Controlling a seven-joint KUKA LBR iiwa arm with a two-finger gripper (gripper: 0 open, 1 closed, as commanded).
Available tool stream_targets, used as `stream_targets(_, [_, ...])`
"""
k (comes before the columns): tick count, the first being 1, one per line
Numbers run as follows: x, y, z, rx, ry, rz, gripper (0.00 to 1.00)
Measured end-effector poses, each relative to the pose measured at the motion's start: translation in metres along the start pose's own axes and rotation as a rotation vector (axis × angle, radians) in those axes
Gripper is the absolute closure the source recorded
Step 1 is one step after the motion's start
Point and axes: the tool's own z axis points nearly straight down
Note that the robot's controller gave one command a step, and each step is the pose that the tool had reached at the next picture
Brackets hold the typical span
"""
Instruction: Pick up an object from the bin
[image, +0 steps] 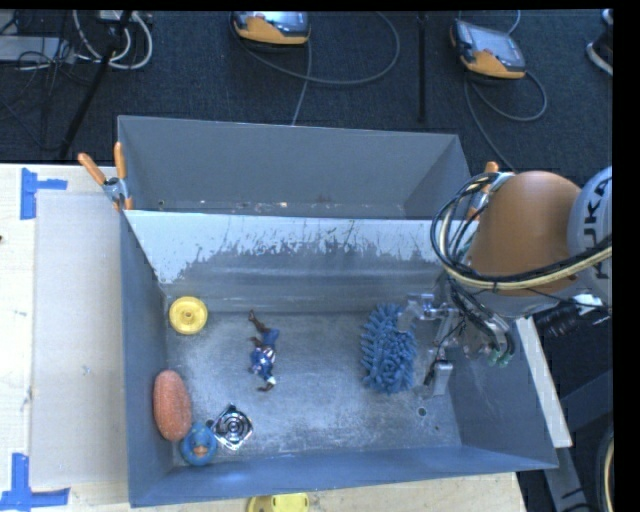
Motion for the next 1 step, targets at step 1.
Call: stream_targets(1, [-0.0017,0.0002,-0.0044,0.001,-0.008,-0.002,0.0])
